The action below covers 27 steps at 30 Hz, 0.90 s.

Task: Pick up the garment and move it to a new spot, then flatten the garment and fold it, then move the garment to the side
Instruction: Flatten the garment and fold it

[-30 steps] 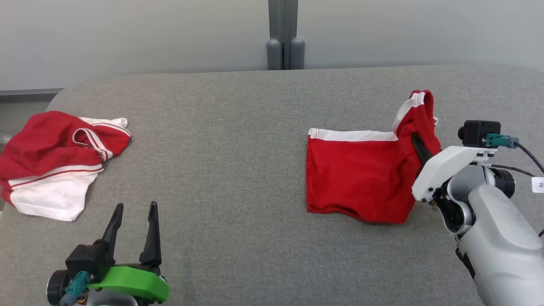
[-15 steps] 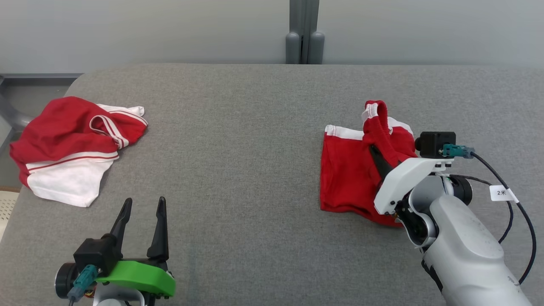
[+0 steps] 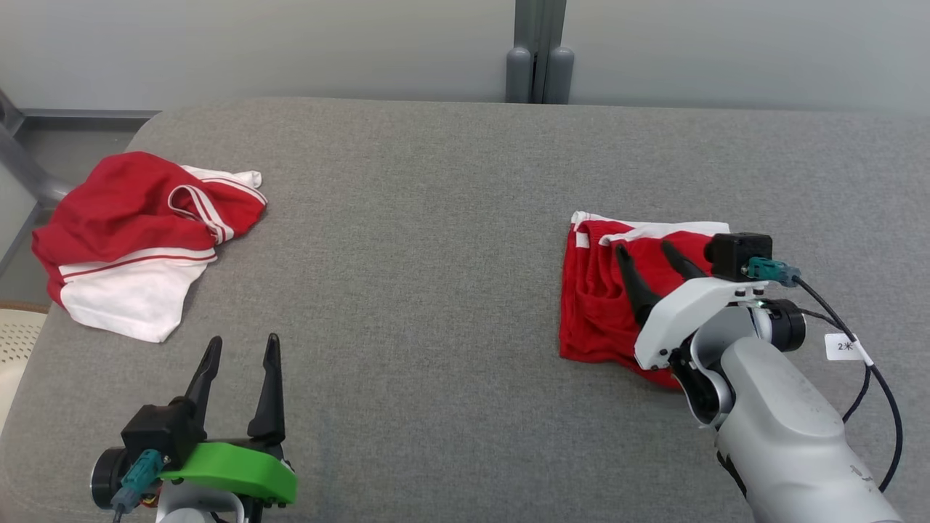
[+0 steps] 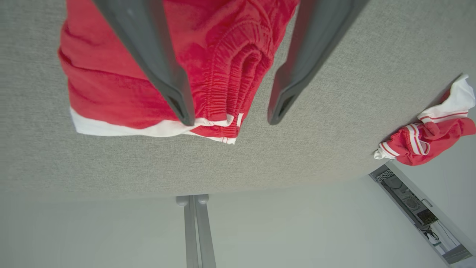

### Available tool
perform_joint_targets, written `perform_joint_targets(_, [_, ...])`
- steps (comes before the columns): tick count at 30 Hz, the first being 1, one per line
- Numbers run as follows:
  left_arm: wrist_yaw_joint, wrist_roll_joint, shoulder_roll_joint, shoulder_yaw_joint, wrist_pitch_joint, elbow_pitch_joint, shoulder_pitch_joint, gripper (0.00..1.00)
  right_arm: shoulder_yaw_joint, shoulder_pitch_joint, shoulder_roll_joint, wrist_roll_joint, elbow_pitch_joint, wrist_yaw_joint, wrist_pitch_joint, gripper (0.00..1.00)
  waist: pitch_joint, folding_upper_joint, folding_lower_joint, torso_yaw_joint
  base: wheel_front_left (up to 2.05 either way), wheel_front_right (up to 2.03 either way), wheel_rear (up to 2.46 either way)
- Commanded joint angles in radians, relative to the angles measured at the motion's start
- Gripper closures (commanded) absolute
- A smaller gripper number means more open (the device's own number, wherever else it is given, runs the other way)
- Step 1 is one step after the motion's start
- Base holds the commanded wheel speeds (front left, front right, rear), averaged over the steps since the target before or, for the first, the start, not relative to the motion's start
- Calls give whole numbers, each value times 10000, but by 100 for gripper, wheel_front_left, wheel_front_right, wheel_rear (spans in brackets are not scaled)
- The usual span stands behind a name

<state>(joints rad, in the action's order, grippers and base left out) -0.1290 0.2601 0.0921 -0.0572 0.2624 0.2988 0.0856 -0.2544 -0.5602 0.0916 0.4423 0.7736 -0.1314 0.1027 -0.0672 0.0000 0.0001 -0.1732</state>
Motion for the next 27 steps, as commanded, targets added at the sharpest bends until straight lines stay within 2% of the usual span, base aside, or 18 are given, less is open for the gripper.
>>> perform_joint_targets(1, [-29, 53, 81, 76, 34, 25, 91, 0, 34, -74, 161, -112, 9, 15, 252, 0, 63, 0, -1, 69, 0, 0, 0])
perform_joint_targets(10, [15, -149, 107, 336, 32, -149, -249, 0, 478, 515, 584, -555, -699, 15, 1411, 0, 384, 0, -1, 529, 0, 0, 0])
perform_joint_targets(18, [88, -171, 159, 603, 34, -292, -483, 0, 1127, 1599, 721, -1021, -2044, 15, 1605, 0, 464, 0, -1, 1003, 0, 0, 0])
perform_joint_targets(27, [160, -172, 230, 812, 34, -364, -630, 0, 1598, 3152, 579, -1534, -3933, 15, 1621, 0, 620, 0, -1, 1366, 0, 0, 0])
